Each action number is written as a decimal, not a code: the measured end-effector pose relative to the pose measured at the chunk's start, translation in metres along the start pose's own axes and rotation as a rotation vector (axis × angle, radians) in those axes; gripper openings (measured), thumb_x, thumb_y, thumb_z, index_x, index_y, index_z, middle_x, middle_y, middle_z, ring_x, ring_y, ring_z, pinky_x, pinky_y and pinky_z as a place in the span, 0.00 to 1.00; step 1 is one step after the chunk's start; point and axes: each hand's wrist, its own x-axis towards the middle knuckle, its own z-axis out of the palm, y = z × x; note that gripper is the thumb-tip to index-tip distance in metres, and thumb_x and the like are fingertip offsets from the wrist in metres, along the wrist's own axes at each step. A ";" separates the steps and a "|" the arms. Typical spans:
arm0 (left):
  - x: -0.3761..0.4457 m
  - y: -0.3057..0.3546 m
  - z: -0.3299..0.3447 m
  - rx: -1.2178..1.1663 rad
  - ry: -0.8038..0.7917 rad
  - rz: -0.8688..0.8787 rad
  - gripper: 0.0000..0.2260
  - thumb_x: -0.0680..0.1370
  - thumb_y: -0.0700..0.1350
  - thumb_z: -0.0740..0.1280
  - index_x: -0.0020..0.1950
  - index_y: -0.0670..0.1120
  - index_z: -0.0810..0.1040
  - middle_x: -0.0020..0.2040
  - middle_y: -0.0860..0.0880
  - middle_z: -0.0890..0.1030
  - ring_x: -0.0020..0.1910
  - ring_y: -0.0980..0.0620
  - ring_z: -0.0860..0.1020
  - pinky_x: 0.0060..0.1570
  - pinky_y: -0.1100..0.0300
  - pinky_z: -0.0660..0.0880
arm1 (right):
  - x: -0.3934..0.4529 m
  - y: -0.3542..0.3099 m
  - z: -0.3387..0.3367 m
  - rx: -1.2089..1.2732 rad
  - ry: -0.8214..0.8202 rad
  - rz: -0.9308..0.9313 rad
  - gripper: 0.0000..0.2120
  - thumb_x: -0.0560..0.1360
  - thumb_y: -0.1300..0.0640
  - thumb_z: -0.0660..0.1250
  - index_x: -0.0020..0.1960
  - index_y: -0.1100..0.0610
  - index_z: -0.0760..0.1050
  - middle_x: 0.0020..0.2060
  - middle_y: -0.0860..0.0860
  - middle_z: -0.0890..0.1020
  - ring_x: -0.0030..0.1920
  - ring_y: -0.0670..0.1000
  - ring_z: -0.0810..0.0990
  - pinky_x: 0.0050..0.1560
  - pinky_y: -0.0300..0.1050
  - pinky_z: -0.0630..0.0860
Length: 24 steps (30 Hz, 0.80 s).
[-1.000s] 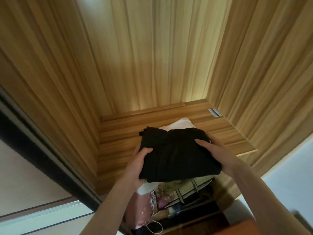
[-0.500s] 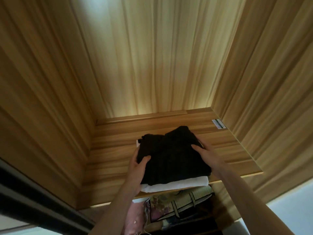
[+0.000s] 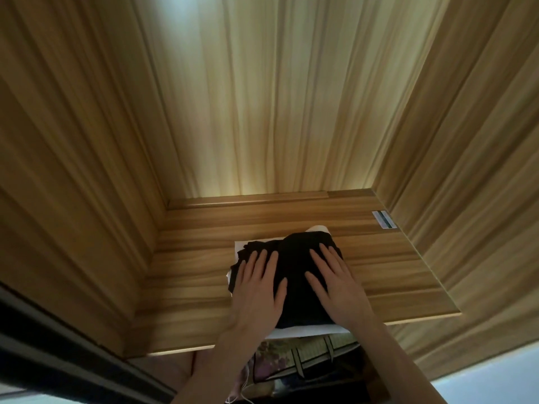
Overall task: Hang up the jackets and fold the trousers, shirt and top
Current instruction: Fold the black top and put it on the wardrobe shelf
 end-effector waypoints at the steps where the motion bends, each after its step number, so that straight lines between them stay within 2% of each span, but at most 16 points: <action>1: -0.001 -0.005 0.007 0.018 -0.057 -0.025 0.29 0.86 0.61 0.48 0.85 0.51 0.55 0.85 0.49 0.57 0.85 0.50 0.52 0.84 0.50 0.48 | 0.001 0.002 0.005 -0.024 -0.038 0.026 0.33 0.83 0.34 0.45 0.85 0.46 0.52 0.84 0.44 0.51 0.83 0.45 0.46 0.83 0.50 0.49; 4: -0.006 -0.017 0.019 -0.040 -0.107 -0.056 0.32 0.84 0.64 0.44 0.85 0.52 0.54 0.86 0.51 0.53 0.84 0.53 0.46 0.83 0.53 0.45 | 0.001 0.006 0.014 -0.053 -0.081 0.082 0.36 0.82 0.32 0.41 0.85 0.47 0.49 0.85 0.46 0.51 0.84 0.46 0.45 0.83 0.48 0.46; 9: -0.010 -0.017 0.008 -0.061 -0.085 -0.041 0.33 0.83 0.65 0.42 0.85 0.52 0.57 0.85 0.52 0.57 0.84 0.54 0.49 0.83 0.54 0.45 | -0.004 -0.007 0.009 -0.104 -0.002 0.092 0.38 0.81 0.32 0.38 0.85 0.49 0.52 0.84 0.48 0.55 0.84 0.48 0.48 0.82 0.50 0.45; 12: -0.019 -0.016 -0.013 -0.016 -0.037 0.002 0.31 0.84 0.62 0.44 0.84 0.50 0.60 0.84 0.50 0.61 0.84 0.51 0.54 0.83 0.50 0.52 | -0.016 -0.028 0.001 -0.094 0.118 0.060 0.35 0.84 0.34 0.43 0.84 0.52 0.58 0.83 0.50 0.61 0.83 0.49 0.54 0.83 0.52 0.51; 18: -0.054 -0.030 -0.072 0.124 0.000 0.051 0.27 0.86 0.58 0.50 0.84 0.48 0.62 0.82 0.47 0.65 0.82 0.46 0.61 0.82 0.46 0.56 | -0.055 -0.095 -0.013 -0.138 0.323 0.004 0.32 0.85 0.38 0.51 0.80 0.58 0.67 0.77 0.55 0.72 0.79 0.53 0.67 0.79 0.56 0.64; 24: -0.111 -0.052 -0.135 0.119 0.158 0.120 0.22 0.84 0.52 0.60 0.75 0.44 0.76 0.73 0.44 0.78 0.74 0.43 0.74 0.73 0.42 0.71 | -0.111 -0.169 -0.027 -0.213 0.384 0.008 0.30 0.85 0.40 0.53 0.79 0.58 0.69 0.74 0.55 0.75 0.77 0.54 0.71 0.76 0.59 0.69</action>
